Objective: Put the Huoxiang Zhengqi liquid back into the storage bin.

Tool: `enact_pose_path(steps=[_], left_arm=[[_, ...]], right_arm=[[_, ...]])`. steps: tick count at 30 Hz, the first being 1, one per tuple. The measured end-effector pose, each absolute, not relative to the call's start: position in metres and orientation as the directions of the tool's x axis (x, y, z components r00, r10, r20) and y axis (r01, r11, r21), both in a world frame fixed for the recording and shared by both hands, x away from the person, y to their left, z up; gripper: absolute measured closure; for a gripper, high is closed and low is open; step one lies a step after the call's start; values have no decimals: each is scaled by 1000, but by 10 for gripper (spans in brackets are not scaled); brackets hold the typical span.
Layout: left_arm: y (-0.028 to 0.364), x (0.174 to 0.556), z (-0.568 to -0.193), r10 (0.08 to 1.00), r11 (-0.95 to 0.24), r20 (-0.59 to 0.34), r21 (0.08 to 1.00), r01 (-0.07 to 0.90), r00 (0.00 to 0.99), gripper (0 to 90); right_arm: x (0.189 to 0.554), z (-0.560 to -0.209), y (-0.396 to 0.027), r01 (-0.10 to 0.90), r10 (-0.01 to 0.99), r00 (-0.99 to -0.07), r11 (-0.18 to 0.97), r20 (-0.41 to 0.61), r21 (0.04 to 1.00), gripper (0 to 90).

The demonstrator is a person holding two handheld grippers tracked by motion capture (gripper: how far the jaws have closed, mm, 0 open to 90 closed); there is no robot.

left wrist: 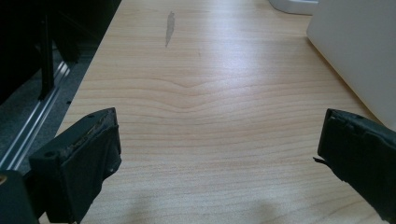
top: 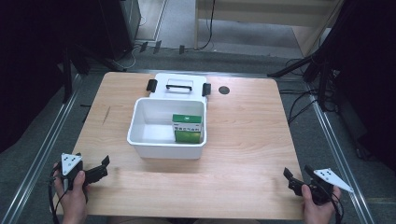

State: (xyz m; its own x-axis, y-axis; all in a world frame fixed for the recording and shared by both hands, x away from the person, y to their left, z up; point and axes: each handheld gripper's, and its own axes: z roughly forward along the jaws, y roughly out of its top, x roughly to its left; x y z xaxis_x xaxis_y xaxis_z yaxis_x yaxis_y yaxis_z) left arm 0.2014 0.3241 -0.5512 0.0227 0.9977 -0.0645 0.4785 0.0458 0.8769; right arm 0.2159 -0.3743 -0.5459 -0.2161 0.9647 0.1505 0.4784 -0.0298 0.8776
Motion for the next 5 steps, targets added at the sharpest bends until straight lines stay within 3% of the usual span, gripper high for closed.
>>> enact_pose_path(steps=[5], left_arm=[[324,202,-551,998,40,-58,876,481,23,3]], right_arm=[[215,-546,-380,475,953,-224,-74,202,877,121]])
